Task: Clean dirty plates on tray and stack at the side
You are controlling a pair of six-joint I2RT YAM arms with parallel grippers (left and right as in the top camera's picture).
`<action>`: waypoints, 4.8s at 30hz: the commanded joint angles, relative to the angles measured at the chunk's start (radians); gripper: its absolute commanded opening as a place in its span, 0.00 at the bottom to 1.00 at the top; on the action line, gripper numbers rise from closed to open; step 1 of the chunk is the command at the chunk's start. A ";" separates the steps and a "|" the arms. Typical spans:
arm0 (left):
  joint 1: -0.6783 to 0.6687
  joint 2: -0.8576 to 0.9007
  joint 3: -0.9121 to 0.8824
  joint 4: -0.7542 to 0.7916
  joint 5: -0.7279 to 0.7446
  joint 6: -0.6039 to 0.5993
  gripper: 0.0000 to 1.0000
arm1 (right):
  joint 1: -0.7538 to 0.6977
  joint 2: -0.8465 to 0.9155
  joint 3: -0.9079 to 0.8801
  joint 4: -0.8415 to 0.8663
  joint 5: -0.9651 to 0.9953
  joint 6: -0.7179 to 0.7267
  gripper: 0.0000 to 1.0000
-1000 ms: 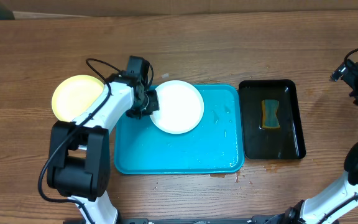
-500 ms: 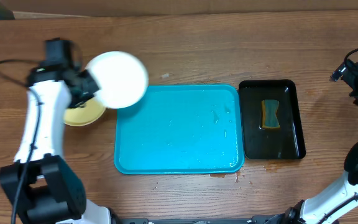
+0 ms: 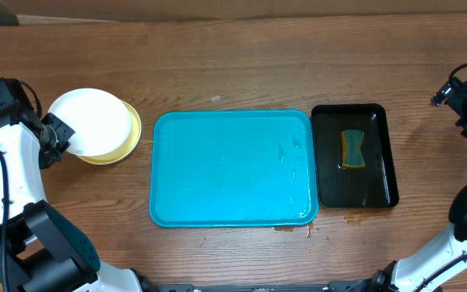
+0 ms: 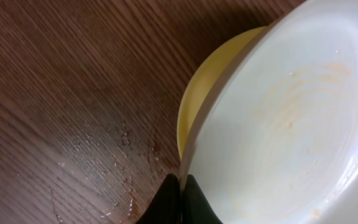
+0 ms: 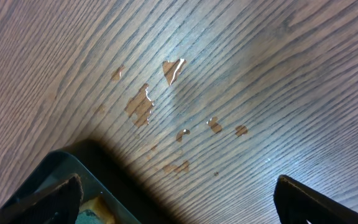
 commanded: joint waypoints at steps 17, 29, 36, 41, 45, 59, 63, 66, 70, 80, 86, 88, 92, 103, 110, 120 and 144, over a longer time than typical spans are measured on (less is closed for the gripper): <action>-0.036 0.009 -0.016 0.014 0.177 0.094 1.00 | 0.001 -0.024 0.011 0.006 -0.002 0.004 1.00; -0.109 0.009 -0.016 0.014 0.183 0.095 1.00 | 0.001 -0.024 0.011 0.006 -0.002 0.004 1.00; -0.109 0.009 -0.016 0.014 0.183 0.095 1.00 | 0.001 -0.024 0.011 0.006 -0.002 0.004 1.00; -0.109 0.009 -0.016 0.014 0.183 0.095 1.00 | 0.001 -0.024 0.011 0.006 -0.002 0.004 1.00; -0.109 0.009 -0.016 0.014 0.183 0.095 1.00 | 0.001 -0.024 0.011 0.006 -0.002 0.004 1.00; -0.109 0.009 -0.016 0.014 0.183 0.095 1.00 | 0.008 -0.193 0.011 0.006 -0.002 0.004 1.00; -0.109 0.009 -0.016 0.014 0.183 0.095 1.00 | 0.008 -0.362 0.011 0.006 -0.002 0.004 1.00; -0.109 0.009 -0.016 0.014 0.183 0.095 1.00 | 0.009 -0.496 0.011 0.006 -0.002 0.004 1.00; -0.109 0.009 -0.016 0.014 0.183 0.095 1.00 | 0.021 -0.667 0.011 0.006 -0.002 0.004 1.00; -0.109 0.009 -0.016 0.014 0.183 0.095 1.00 | 0.222 -1.028 0.011 0.005 -0.003 0.004 1.00; -0.109 0.009 -0.016 0.014 0.183 0.095 1.00 | 0.338 -1.207 0.003 0.013 0.029 -0.016 1.00; -0.109 0.009 -0.016 0.014 0.183 0.095 1.00 | 0.343 -1.266 -0.027 0.021 0.044 -0.016 1.00; -0.109 0.009 -0.016 0.014 0.183 0.095 1.00 | 0.343 -1.401 -0.170 0.152 0.046 -0.015 1.00; -0.109 0.009 -0.016 0.014 0.183 0.095 1.00 | 0.344 -1.766 -0.812 0.859 -0.016 -0.013 1.00; -0.109 0.009 -0.016 0.014 0.183 0.095 1.00 | 0.344 -1.924 -1.173 1.168 -0.071 0.001 1.00; -0.109 0.009 -0.016 0.014 0.183 0.095 1.00 | 0.344 -1.975 -1.500 1.334 -0.069 0.000 1.00; -0.109 0.009 -0.016 0.014 0.183 0.095 1.00 | 0.501 -1.975 -1.722 1.110 0.143 -0.003 1.00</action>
